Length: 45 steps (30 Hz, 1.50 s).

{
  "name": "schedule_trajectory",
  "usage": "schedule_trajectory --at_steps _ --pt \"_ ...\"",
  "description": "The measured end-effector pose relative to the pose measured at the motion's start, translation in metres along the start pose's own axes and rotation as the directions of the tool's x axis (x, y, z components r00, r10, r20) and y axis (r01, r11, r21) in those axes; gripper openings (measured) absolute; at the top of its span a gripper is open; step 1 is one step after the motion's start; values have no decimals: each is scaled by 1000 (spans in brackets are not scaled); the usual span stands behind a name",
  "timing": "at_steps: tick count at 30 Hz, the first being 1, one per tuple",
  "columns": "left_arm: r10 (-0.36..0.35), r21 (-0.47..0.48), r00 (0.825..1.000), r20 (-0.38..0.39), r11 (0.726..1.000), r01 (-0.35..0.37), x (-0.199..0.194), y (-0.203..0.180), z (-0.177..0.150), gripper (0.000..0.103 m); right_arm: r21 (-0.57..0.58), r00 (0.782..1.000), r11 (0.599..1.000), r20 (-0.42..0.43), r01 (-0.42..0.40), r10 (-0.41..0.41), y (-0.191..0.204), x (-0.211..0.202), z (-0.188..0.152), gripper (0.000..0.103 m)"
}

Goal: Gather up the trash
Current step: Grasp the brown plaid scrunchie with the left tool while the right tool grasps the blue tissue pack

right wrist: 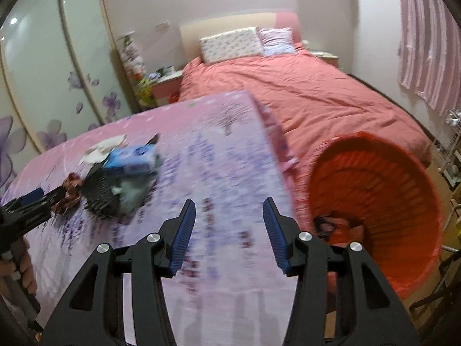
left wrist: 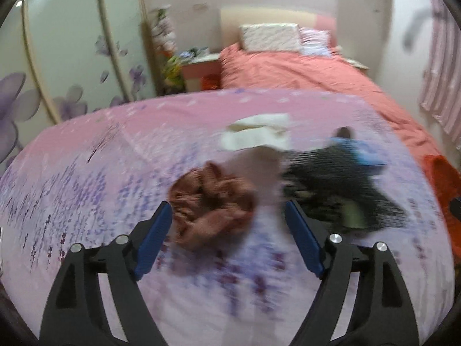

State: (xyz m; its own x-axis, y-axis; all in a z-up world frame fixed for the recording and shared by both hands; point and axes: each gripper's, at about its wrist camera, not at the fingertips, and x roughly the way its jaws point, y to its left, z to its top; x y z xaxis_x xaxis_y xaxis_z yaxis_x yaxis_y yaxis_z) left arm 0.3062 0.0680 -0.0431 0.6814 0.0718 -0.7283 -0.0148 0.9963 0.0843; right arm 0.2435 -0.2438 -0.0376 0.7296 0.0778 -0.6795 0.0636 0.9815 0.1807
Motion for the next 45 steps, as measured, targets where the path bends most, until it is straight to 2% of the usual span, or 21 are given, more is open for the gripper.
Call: schedule_trajectory --at_steps 3,5,6,7,8,9,10,14,18,24,27,28,29,31,33,35,39,41,43,44,45 --pt "14 -6 999 -48 1000 -14 25 8 2 79 0 999 1000 -14 -29 29 21 9 2 50" --pt "26 5 998 -63 1000 -26 35 9 3 76 11 998 999 -18 -52 52 32 13 5 50" --pt "35 11 997 -72 999 -34 40 9 2 62 12 998 998 -16 -64 64 39 14 8 50" --pt "37 12 996 -80 999 -36 44 11 1 54 9 997 998 -13 -69 70 44 15 10 50" --pt "26 5 997 -77 1000 -26 44 15 0 52 0 997 997 -9 -74 74 52 16 12 50" --pt "31 4 997 -75 1000 -31 42 18 -1 42 -10 997 997 -4 -75 75 58 16 15 50" --pt "38 7 996 -76 999 -38 42 21 -2 40 -22 997 997 3 -76 76 65 18 18 50" --pt "30 -17 997 -73 999 -32 41 42 -9 40 -7 997 997 -19 -72 72 85 43 30 50" --pt "7 -58 997 -83 998 -12 41 47 -12 44 -31 998 999 -45 -43 41 101 66 36 68" --pt "1 -66 996 -87 998 -7 43 50 -12 46 -68 997 997 -81 -22 17 121 88 44 77" --pt "-11 -81 996 -89 997 4 43 52 -12 47 -64 995 998 -96 -25 19 122 93 46 78" --pt "-15 -85 996 -89 996 7 44 54 -12 47 -54 995 998 -99 -34 29 122 93 45 76" --pt "-14 -85 996 -89 996 6 44 53 -11 47 -52 994 997 -102 -53 48 121 93 45 65" --pt "-9 -81 996 -89 997 2 45 55 -11 48 -62 994 997 -105 -48 42 123 91 43 60" --pt "-10 -82 996 -89 997 3 44 55 -12 48 -59 995 998 -91 -37 32 121 86 43 49" --pt "-10 -82 996 -89 997 2 44 55 -12 48 -37 995 998 -91 -43 40 114 81 43 35" --pt "-7 -82 996 -90 997 -1 45 54 -11 49 -29 992 998 -112 -58 54 98 74 38 19" --pt "-6 -82 996 -90 997 -1 45 54 -11 50 -44 990 997 -132 -60 54 92 70 32 14" --pt "-6 -82 996 -90 997 -1 45 54 -11 50 -53 987 996 -148 -66 57 88 69 29 14" --pt "-6 -81 996 -89 997 -2 46 54 -11 50 -57 988 997 -143 -61 52 87 68 27 14" --pt "-6 -81 996 -89 997 -2 46 54 -11 50 -66 991 997 -126 -47 39 88 67 27 22"
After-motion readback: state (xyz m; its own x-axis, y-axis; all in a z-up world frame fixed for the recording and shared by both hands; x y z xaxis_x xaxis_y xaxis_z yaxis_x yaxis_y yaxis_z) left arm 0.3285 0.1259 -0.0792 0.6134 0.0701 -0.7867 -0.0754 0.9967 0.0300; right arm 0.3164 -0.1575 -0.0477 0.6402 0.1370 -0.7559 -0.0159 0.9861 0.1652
